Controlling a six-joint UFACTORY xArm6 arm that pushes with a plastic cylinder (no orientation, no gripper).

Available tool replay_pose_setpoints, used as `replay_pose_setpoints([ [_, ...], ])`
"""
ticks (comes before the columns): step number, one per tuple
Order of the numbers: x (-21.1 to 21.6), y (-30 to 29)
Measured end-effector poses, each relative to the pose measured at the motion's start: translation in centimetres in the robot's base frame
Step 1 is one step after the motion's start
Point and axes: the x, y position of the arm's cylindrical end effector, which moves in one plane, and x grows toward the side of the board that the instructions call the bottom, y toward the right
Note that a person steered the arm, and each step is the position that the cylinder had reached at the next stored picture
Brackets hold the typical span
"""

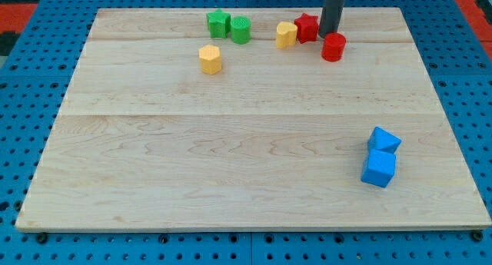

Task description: Push the red circle above the triangle

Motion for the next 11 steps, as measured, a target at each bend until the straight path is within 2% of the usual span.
replay_pose_setpoints([
  [1,3.3,0.9],
  [2,9.9,1.4],
  [5,8.8,1.5],
  [10,10.1,1.2],
  [11,11.7,1.0],
])
